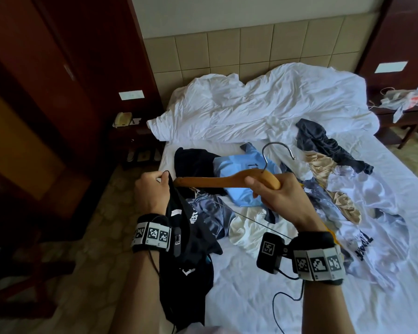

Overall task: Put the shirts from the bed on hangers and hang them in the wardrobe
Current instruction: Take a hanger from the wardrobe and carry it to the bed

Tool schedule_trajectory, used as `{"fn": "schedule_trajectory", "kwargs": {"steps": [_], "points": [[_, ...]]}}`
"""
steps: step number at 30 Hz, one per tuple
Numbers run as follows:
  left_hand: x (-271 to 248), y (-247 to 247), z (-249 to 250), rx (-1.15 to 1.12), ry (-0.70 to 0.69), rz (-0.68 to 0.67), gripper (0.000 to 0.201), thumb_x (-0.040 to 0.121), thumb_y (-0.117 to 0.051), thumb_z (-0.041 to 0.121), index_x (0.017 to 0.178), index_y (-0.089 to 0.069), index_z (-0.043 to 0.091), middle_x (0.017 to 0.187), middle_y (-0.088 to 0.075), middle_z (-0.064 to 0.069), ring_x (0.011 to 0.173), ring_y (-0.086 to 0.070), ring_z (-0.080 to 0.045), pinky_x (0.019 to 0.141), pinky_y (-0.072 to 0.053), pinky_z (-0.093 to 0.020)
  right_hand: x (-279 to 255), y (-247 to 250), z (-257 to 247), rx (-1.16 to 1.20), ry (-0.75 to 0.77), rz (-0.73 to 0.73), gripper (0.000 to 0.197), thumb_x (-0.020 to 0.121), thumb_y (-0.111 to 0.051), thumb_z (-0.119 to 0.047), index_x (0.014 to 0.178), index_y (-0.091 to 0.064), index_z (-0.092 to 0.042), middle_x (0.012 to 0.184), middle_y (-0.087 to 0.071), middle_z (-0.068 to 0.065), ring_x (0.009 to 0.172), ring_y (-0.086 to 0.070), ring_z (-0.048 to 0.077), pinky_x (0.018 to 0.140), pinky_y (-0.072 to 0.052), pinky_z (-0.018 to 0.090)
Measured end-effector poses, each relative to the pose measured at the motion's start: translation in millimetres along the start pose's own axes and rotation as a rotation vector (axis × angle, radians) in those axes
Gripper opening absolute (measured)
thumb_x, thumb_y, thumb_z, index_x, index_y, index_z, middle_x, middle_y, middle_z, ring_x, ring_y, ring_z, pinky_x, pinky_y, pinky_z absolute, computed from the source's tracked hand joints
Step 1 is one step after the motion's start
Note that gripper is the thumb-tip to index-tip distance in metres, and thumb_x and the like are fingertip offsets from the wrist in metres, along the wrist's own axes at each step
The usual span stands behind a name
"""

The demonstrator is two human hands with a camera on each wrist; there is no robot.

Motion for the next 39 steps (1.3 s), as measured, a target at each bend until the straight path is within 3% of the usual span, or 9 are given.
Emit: {"fn": "schedule_trajectory", "kwargs": {"steps": [4,8,13,18,24,27,31,34,39], "points": [[-1,4,1,0.083,0.026,0.013,0.028,0.096,-0.069,0.036,0.079,-0.077,0.016,0.070,-0.070,-0.005,0.064,-0.063,-0.025,0.046,-0.028,-0.025,0,-1,-1,0.038,0.010,-0.066,0.049,0.092,-0.077,-0.042,0.068,-0.069,0.001,0.047,-0.049,-0.004,0.042,-0.042,0.008,0.047,-0.035,0.019],[-3,-7,6,-0.039,-0.072,-0.104,0.032,0.095,-0.071,0.037,0.072,-0.075,0.014,0.058,-0.064,-0.002,0.057,-0.063,-0.023,0.048,-0.046,-0.035,4,-13,-3,0.048,0.018,-0.059,0.048,0.092,-0.076,-0.043,0.067,-0.070,-0.003,0.047,-0.052,-0.005,0.041,-0.043,0.007,0.046,-0.036,0.016],[-17,-5,39,-0.306,-0.249,-0.264,0.033,0.097,-0.073,0.029,0.067,-0.074,0.015,0.055,-0.063,0.000,0.054,-0.057,-0.007,0.057,-0.043,-0.033,11,-36,-1,0.171,-0.058,0.007,0.047,0.094,-0.075,-0.044,0.065,-0.066,-0.008,0.048,-0.049,-0.003,0.039,-0.042,0.005,0.044,-0.035,0.015],[-36,9,79,-0.568,-0.285,-0.411,0.018,0.099,-0.071,0.024,0.094,-0.083,0.012,0.086,-0.077,-0.018,0.087,-0.075,-0.029,0.081,-0.055,-0.051,17,-52,1,0.286,-0.088,0.113,0.042,0.096,-0.073,-0.046,0.073,-0.068,-0.011,0.049,-0.054,-0.011,0.042,-0.046,0.001,0.046,-0.035,0.014],[-62,25,122,-0.781,-0.342,-0.581,0.017,0.101,-0.062,0.003,0.101,-0.077,-0.005,0.071,-0.076,0.005,0.068,-0.067,0.002,0.066,-0.050,-0.010,20,-69,8,0.222,0.047,0.148,0.044,0.091,-0.072,-0.057,0.123,-0.067,-0.027,0.105,-0.078,-0.009,0.099,-0.074,0.006,0.087,-0.058,0.027],[-63,29,128,-0.717,-0.409,-0.590,0.022,0.105,-0.059,0.010,0.103,-0.078,0.000,0.058,-0.061,0.005,0.052,-0.052,0.000,0.052,-0.040,-0.014,17,-68,5,0.251,0.121,0.135,0.024,0.101,-0.067,-0.035,0.089,-0.067,-0.014,0.076,-0.067,-0.014,0.070,-0.061,0.003,0.064,-0.051,0.028],[-35,29,107,-0.396,-0.526,-0.203,0.032,0.107,-0.055,0.028,0.133,-0.068,0.014,0.115,-0.067,0.004,0.107,-0.064,-0.010,0.091,-0.054,-0.030,12,-62,-2,0.267,0.147,0.195,0.049,0.101,-0.066,-0.032,0.059,-0.041,-0.032,0.054,-0.036,-0.018,0.053,-0.030,0.003,0.050,-0.028,0.024],[-17,35,94,-0.162,-0.362,-0.097,0.048,0.109,-0.048,0.034,0.152,-0.050,0.013,0.156,-0.047,-0.008,0.147,-0.040,-0.020,0.121,-0.033,-0.034,9,-55,-6,0.369,0.167,0.203,0.045,0.089,-0.063,-0.052,0.060,-0.036,-0.031,0.055,-0.030,-0.014,0.052,-0.026,0.005,0.049,-0.025,0.024],[-27,33,95,-0.281,-0.404,-0.141,0.041,0.106,-0.056,0.024,0.146,-0.058,0.014,0.151,-0.056,-0.006,0.143,-0.048,-0.012,0.120,-0.038,-0.031,9,-49,-10,0.396,0.193,0.222,0.047,0.088,-0.064,-0.051,0.063,-0.034,-0.027,0.056,-0.027,-0.010,0.053,-0.023,0.005,0.049,-0.024,0.025]]}}
Point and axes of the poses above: each hand's wrist, its own x-axis towards the middle knuckle, its own y-axis out of the back of the hand, z = x × y, the point moved 1 cm from there along x, towards the middle knuckle
